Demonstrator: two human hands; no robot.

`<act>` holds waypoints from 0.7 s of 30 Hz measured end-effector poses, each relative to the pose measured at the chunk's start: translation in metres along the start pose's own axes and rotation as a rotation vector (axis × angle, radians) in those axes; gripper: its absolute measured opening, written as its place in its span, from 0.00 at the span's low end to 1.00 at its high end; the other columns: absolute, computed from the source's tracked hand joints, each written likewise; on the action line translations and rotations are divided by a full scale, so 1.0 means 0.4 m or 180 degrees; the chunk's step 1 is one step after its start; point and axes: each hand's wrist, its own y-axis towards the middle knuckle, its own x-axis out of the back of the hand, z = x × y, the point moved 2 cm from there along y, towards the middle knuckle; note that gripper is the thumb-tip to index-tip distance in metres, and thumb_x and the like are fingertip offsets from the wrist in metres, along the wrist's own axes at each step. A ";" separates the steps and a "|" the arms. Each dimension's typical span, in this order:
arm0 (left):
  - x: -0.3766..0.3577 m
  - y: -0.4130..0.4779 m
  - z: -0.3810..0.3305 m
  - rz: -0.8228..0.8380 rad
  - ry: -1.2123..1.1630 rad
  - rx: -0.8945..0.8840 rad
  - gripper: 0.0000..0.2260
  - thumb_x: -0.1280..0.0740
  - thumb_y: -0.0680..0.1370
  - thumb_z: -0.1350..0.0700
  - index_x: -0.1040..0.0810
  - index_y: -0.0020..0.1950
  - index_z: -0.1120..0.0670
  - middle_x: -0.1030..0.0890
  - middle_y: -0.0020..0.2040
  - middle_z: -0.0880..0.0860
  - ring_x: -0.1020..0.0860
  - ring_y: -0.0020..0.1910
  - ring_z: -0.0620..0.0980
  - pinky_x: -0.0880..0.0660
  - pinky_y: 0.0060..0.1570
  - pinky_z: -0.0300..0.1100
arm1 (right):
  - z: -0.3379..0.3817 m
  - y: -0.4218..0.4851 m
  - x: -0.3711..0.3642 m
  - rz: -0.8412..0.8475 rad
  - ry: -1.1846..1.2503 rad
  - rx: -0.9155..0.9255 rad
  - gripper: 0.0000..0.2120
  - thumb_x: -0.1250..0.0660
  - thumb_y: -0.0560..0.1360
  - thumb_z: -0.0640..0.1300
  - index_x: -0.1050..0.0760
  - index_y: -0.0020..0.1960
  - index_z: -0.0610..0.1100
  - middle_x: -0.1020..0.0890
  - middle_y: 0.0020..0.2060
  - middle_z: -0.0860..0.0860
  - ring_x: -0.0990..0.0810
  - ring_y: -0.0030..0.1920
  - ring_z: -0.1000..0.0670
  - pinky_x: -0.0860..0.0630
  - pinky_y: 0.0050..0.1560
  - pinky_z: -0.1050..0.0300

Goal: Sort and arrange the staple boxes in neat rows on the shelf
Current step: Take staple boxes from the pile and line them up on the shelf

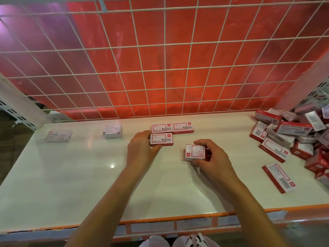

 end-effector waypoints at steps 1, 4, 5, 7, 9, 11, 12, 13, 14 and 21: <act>-0.001 0.001 0.000 -0.0005 -0.0004 0.0004 0.22 0.26 0.71 0.48 0.23 0.63 0.51 0.19 0.56 0.53 0.21 0.51 0.52 0.24 0.54 0.47 | -0.002 0.002 0.001 -0.0021 -0.0050 0.0020 0.21 0.27 0.71 0.37 0.29 0.58 0.54 0.23 0.54 0.56 0.24 0.55 0.57 0.25 0.45 0.72; -0.002 0.001 -0.002 -0.0005 0.0025 0.0017 0.21 0.27 0.71 0.48 0.23 0.63 0.50 0.19 0.55 0.52 0.21 0.51 0.51 0.24 0.52 0.46 | -0.009 0.013 0.005 -0.0116 -0.0184 0.0070 0.21 0.28 0.71 0.37 0.29 0.59 0.53 0.25 0.57 0.53 0.25 0.56 0.55 0.26 0.51 0.68; -0.002 0.000 -0.004 -0.0006 0.0034 0.0029 0.21 0.27 0.72 0.48 0.23 0.62 0.50 0.20 0.55 0.52 0.21 0.51 0.51 0.25 0.52 0.46 | -0.011 0.016 0.008 -0.0136 -0.0208 0.0075 0.21 0.28 0.71 0.37 0.28 0.59 0.53 0.26 0.57 0.53 0.25 0.56 0.55 0.26 0.53 0.66; -0.001 -0.003 -0.007 -0.0025 0.0008 0.0044 0.22 0.26 0.72 0.49 0.24 0.63 0.50 0.20 0.56 0.52 0.21 0.51 0.51 0.24 0.53 0.46 | -0.011 0.023 0.016 -0.0147 -0.0219 0.0085 0.20 0.28 0.72 0.37 0.28 0.59 0.53 0.27 0.57 0.54 0.25 0.56 0.55 0.26 0.52 0.68; 0.000 -0.006 -0.010 -0.0037 -0.0004 0.0049 0.23 0.26 0.71 0.50 0.25 0.65 0.51 0.20 0.57 0.53 0.21 0.53 0.52 0.24 0.54 0.47 | -0.007 0.036 0.029 -0.0161 -0.0197 0.0083 0.20 0.28 0.71 0.37 0.28 0.58 0.53 0.26 0.55 0.55 0.24 0.54 0.57 0.27 0.48 0.73; 0.000 -0.009 -0.012 -0.0044 0.0017 0.0039 0.25 0.26 0.71 0.50 0.27 0.66 0.51 0.20 0.58 0.53 0.21 0.53 0.52 0.25 0.54 0.47 | 0.000 0.056 0.049 -0.0203 -0.0202 0.0084 0.21 0.27 0.70 0.36 0.27 0.58 0.52 0.25 0.54 0.56 0.24 0.49 0.61 0.27 0.44 0.75; 0.000 -0.011 -0.014 -0.0055 0.0026 0.0031 0.25 0.26 0.71 0.50 0.27 0.67 0.51 0.21 0.58 0.53 0.21 0.53 0.52 0.24 0.54 0.47 | 0.003 0.068 0.062 -0.0233 -0.0259 0.0108 0.21 0.27 0.70 0.36 0.27 0.59 0.51 0.24 0.54 0.57 0.25 0.48 0.63 0.27 0.42 0.76; 0.001 -0.014 -0.017 -0.0066 0.0045 0.0027 0.26 0.26 0.71 0.49 0.28 0.67 0.50 0.21 0.59 0.53 0.21 0.54 0.52 0.24 0.54 0.48 | 0.006 0.081 0.075 -0.0274 -0.0343 0.0138 0.22 0.27 0.70 0.36 0.27 0.59 0.51 0.24 0.53 0.57 0.25 0.47 0.62 0.27 0.40 0.76; 0.002 -0.017 -0.022 -0.0081 0.0102 0.0028 0.27 0.26 0.71 0.48 0.29 0.68 0.50 0.22 0.60 0.53 0.22 0.55 0.52 0.24 0.53 0.47 | 0.009 0.093 0.089 -0.0329 -0.0422 0.0170 0.22 0.27 0.70 0.36 0.27 0.60 0.50 0.24 0.53 0.56 0.25 0.47 0.61 0.28 0.39 0.76; 0.003 -0.024 -0.055 -0.0491 0.0671 -0.0039 0.27 0.28 0.72 0.45 0.28 0.68 0.52 0.25 0.62 0.55 0.29 0.59 0.54 0.26 0.51 0.48 | -0.010 0.203 0.189 -0.0384 -0.1157 0.0260 0.22 0.27 0.71 0.38 0.26 0.64 0.45 0.24 0.59 0.46 0.24 0.55 0.50 0.31 0.55 0.66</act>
